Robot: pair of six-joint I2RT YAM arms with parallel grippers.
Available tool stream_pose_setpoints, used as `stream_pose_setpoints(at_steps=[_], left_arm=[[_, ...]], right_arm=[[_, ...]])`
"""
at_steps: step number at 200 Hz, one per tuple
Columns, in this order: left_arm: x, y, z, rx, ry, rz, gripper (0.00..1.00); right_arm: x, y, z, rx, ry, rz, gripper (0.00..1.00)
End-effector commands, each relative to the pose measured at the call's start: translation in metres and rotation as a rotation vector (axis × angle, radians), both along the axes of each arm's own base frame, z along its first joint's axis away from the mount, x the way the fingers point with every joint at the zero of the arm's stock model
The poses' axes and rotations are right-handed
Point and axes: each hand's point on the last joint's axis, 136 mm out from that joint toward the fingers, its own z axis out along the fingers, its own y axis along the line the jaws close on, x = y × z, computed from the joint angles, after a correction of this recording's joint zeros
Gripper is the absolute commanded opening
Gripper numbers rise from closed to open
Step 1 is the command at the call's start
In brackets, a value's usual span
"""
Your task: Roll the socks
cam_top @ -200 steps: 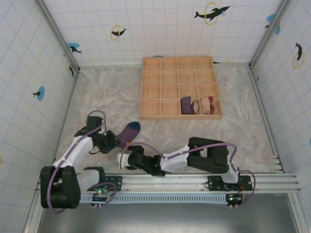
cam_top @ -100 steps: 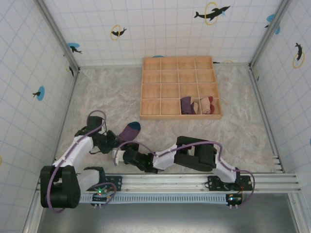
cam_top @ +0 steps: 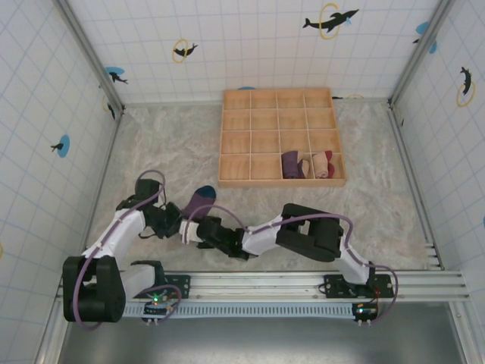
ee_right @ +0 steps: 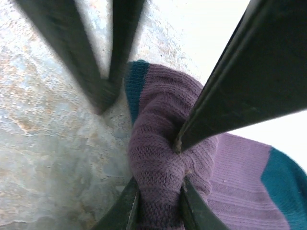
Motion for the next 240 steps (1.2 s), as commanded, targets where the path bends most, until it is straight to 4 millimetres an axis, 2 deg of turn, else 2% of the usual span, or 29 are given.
stream_pose_setpoints(at_steps=[1,24,62,106,111,147,151,162,208,240], left_arm=[[0.0,0.003,0.01,0.029,0.015,-0.011,0.57],[0.007,0.006,0.016,0.045,-0.004,-0.005,0.67],[0.013,0.013,0.02,0.079,-0.038,0.035,0.74],[0.015,0.018,0.017,0.096,-0.073,0.081,0.73],[0.016,0.017,0.016,0.086,-0.083,0.086,0.73],[0.025,0.004,0.014,-0.029,-0.171,0.156,0.69],[0.025,0.002,0.014,-0.042,-0.181,0.16,0.68],[0.028,0.0,0.014,-0.066,-0.203,0.172,0.68],[0.039,-0.008,0.016,-0.135,-0.278,0.22,0.66],[0.039,-0.014,0.006,-0.14,-0.279,0.227,0.65]], right_arm=[[-0.01,-0.04,-0.065,-0.205,0.289,-0.01,0.0],[-0.012,-0.048,-0.07,-0.206,0.433,-0.029,0.0],[-0.013,-0.057,-0.08,-0.207,0.717,-0.08,0.0],[-0.006,-0.064,-0.09,-0.153,1.058,-0.181,0.0],[-0.009,-0.064,-0.089,-0.14,1.105,-0.176,0.0],[0.002,-0.068,-0.085,-0.053,1.267,-0.295,0.0],[0.001,-0.072,-0.095,-0.065,1.302,-0.321,0.0],[0.001,-0.073,-0.095,-0.04,1.369,-0.356,0.0],[0.004,-0.073,-0.097,0.017,1.505,-0.483,0.0],[0.005,-0.074,-0.096,0.054,1.565,-0.545,0.0]])
